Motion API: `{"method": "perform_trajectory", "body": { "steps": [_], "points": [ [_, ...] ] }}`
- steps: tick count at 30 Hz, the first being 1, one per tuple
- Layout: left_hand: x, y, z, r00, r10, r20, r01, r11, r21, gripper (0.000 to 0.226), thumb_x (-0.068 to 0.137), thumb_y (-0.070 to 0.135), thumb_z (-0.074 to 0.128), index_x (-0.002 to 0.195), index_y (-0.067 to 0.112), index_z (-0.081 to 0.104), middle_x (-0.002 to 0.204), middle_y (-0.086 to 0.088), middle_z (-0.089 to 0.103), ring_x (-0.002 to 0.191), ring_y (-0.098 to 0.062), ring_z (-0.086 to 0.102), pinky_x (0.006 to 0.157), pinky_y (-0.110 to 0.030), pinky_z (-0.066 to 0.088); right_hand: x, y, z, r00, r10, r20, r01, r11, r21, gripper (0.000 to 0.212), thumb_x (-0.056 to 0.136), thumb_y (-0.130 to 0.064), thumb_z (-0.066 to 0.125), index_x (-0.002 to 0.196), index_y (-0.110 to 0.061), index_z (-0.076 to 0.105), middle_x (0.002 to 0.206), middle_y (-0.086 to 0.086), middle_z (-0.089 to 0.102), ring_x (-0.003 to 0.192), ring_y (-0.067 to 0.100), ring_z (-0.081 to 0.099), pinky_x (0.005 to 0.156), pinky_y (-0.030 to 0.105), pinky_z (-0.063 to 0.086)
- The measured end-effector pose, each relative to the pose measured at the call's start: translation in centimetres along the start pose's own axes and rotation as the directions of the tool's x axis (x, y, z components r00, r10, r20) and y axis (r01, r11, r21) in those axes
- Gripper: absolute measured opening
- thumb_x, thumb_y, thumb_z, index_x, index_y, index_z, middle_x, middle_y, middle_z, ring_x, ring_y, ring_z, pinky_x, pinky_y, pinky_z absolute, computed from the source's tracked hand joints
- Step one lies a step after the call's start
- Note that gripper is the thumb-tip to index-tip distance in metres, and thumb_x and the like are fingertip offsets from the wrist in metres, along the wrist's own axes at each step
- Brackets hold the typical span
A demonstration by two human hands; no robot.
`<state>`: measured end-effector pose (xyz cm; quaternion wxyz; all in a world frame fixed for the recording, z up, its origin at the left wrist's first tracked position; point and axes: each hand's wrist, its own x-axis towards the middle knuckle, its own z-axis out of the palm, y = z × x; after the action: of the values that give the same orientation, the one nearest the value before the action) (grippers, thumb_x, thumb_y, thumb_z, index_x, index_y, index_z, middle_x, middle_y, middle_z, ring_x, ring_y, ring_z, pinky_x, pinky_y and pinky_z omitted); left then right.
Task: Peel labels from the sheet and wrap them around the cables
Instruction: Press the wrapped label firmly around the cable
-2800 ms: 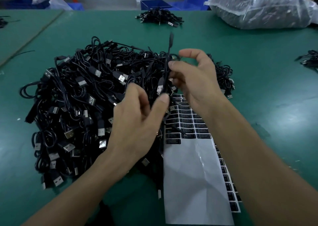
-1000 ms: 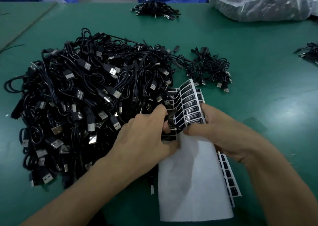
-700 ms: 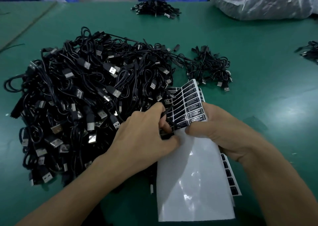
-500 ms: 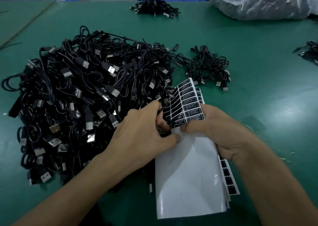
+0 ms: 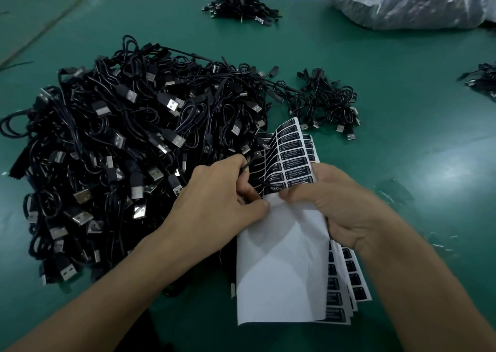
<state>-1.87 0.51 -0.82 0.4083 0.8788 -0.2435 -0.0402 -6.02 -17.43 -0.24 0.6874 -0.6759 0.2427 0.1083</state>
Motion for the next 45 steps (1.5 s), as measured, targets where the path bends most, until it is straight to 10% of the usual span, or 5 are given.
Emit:
{"method": "perform_trajectory", "body": {
  "steps": [10, 18, 25, 40, 45],
  "points": [
    [0.5, -0.3, -0.7, 0.999, -0.044, 0.012, 0.044, 0.998, -0.055, 0.036, 0.08, 0.008, 0.068, 0.069, 0.018, 0.036, 0.077, -0.014, 0.071, 0.067, -0.033, 0.067, 0.054, -0.052, 0.055, 0.0, 0.1, -0.5, 0.966, -0.258, 0.008, 0.244, 0.902, -0.355, 0.014, 0.083, -0.007, 0.069, 0.091, -0.003, 0.058, 0.082, 0.008, 0.064, 0.072, 0.022, 0.057, 0.067, 0.038, 0.045],
    [0.9, 0.1, -1.4, 0.982, -0.178, -0.065, 0.153, 0.946, -0.287, 0.04, 0.072, 0.006, 0.068, 0.067, 0.022, 0.031, 0.066, -0.01, 0.068, 0.04, -0.013, 0.059, 0.036, -0.02, 0.042, -0.7, 0.6, 0.2, 0.855, -0.499, -0.141, 0.078, 0.392, -0.916, 0.118, 0.06, -0.071, 0.075, 0.152, -0.028, 0.015, 0.114, -0.003, 0.032, 0.105, 0.017, 0.031, 0.087, 0.033, 0.034],
    [1.2, 0.3, -1.8, 0.978, -0.188, -0.093, 0.13, 0.891, -0.434, 0.046, 0.078, 0.0, 0.07, 0.07, 0.019, 0.028, 0.063, -0.012, 0.067, 0.033, -0.009, 0.043, 0.035, -0.016, 0.034, -1.3, 0.5, 2.0, 0.693, -0.713, 0.11, 0.493, 0.357, -0.793, 0.048, 0.076, -0.034, 0.071, 0.122, -0.032, 0.058, 0.105, -0.013, 0.041, 0.103, 0.007, 0.043, 0.079, 0.017, 0.04],
    [1.0, 0.1, -1.1, 0.97, -0.228, -0.09, 0.167, 0.884, -0.437, 0.043, 0.081, 0.005, 0.072, 0.072, 0.02, 0.032, 0.052, 0.005, 0.056, 0.036, -0.011, 0.051, 0.034, -0.017, 0.035, -1.4, 1.2, 4.2, 0.591, -0.802, 0.086, 0.567, 0.337, -0.752, 0.018, 0.084, -0.011, 0.071, 0.101, -0.016, 0.071, 0.088, 0.0, 0.071, 0.083, 0.025, 0.064, 0.072, 0.045, 0.054],
    [0.8, 0.3, -1.0, 0.978, -0.194, -0.071, 0.144, 0.887, -0.44, 0.041, 0.086, 0.044, 0.063, 0.078, 0.007, 0.046, 0.051, 0.004, 0.055, 0.038, -0.01, 0.048, 0.038, -0.017, 0.039, -0.9, 1.2, 3.7, 0.549, -0.836, 0.001, 0.556, 0.365, -0.747, 0.028, 0.086, -0.007, 0.066, 0.113, -0.016, 0.072, 0.092, -0.001, 0.071, 0.081, 0.018, 0.064, 0.076, 0.04, 0.055]
  ]
}}
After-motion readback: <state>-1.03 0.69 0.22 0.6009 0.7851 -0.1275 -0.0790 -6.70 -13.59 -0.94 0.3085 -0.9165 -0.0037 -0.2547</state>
